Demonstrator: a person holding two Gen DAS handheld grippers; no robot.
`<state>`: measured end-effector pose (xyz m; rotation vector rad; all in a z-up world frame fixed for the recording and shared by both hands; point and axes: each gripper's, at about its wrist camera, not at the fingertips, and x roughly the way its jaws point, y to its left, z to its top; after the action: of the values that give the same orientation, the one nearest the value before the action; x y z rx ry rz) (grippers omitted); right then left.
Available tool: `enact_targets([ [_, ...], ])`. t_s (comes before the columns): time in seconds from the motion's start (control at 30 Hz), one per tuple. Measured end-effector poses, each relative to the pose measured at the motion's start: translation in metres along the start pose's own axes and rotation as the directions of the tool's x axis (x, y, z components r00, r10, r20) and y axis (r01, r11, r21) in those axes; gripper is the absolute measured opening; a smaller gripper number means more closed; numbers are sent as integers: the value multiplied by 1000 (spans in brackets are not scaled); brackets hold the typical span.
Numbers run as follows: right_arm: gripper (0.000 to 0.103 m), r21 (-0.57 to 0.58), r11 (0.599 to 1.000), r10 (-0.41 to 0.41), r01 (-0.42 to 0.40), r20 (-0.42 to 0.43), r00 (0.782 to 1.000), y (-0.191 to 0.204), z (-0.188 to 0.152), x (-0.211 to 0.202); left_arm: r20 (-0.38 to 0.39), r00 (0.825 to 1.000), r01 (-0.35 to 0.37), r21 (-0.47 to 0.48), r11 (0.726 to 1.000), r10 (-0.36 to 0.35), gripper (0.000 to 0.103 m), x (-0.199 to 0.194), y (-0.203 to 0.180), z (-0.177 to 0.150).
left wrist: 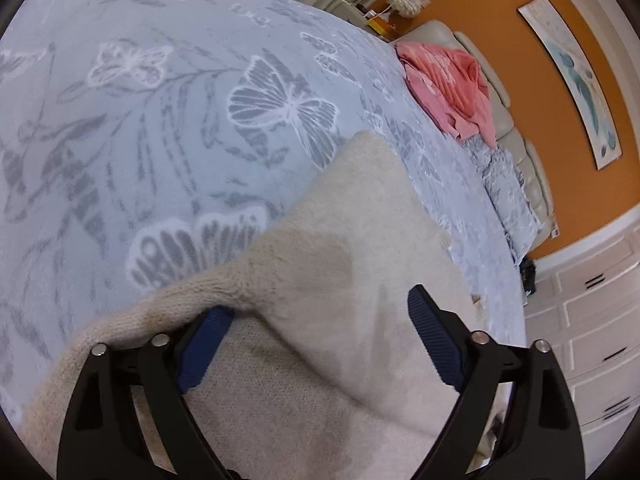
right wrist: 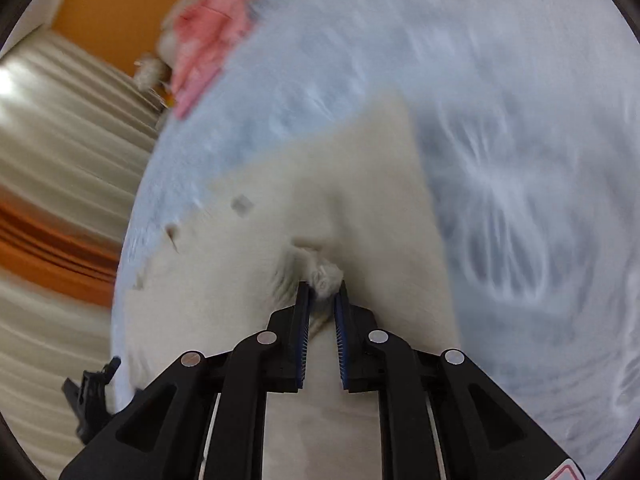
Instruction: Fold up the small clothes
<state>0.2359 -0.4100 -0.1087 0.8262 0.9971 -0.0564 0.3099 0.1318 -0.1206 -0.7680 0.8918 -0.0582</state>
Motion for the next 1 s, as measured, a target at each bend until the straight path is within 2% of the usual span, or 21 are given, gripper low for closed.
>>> enact_targets([
  [0.03,13,-4,1000,23,-23,9,1000,-1,-2,-2,0,1000,1,-15,1000,-1,88,0,1,1],
  [0.07,18,-17,999,29,-29,18,999,1,-1,-4,-2,1000,15,-49,999,-15,88,-2,3,2],
  [0.13,40,-21,999,49,-49,31,998,7,1,-7,-9,999,48,-122,991,-50,87,-2,9,7],
  [0.17,53,-8,996,86,-85,35,996,10,5,-6,-11,997,70,-169,983,-73,86,-2,14,10],
  [0.2,55,-4,996,92,-92,38,995,12,7,-5,-9,996,86,-208,974,-90,85,-2,18,12],
  [0.27,56,-6,995,99,-99,28,995,19,13,1,-10,995,97,-264,960,-103,73,-1,24,16],
  [0.33,56,9,991,133,-133,17,991,24,16,4,-7,994,101,-304,947,-108,65,-2,28,18],
  [0.4,67,26,987,156,-156,16,988,27,16,7,-7,993,112,-308,945,-120,64,-2,31,17],
  [0.43,67,24,989,143,-143,6,990,28,16,11,-10,994,105,-301,948,-113,61,-1,31,16],
  [0.5,10,-37,999,35,-36,-23,999,30,15,22,-18,996,75,-280,957,-83,52,1,33,14],
  [0.53,9,-31,999,32,-33,-27,999,27,14,22,-18,997,63,-274,960,-71,44,0,34,13],
  [0.6,8,-19,995,95,-95,46,994,23,14,-1,-17,997,65,-256,964,-72,39,-2,37,12],
  [0.67,8,-40,994,105,-101,112,988,16,10,-24,-29,998,53,-228,972,-62,30,-1,41,10],
  [0.7,8,-43,996,88,-84,109,990,9,9,-23,-30,998,51,-217,975,-59,29,0,42,9],
  [0.77,5,-45,999,16,-16,-11,1000,-11,3,4,-23,998,47,-177,983,-51,28,0,40,6],
  [0.8,6,-55,998,35,-35,1,999,-14,0,2,-12,999,36,-141,989,-38,28,0,37,4],
  [0.83,8,-62,998,32,-31,17,999,-12,0,-5,-5,1000,28,-114,993,-29,29,-1,35,1],
  [0.9,25,-87,991,-89,99,116,989,11,-2,-36,10,999,31,-82,996,-30,29,-2,33,-2],
  [0.93,25,-118,983,-116,137,171,978,25,-4,-47,20,999,45,-74,996,-44,29,-2,34,-4],
  [0.97,27,-168,975,-108,146,218,970,46,-7,-58,35,997,66,-64,996,-64,29,-3,37,-6],
  [1.0,36,-201,970,-86,134,232,969,60,-9,-62,45,996,78,-54,996,-75,29,-4,37,-8],
])
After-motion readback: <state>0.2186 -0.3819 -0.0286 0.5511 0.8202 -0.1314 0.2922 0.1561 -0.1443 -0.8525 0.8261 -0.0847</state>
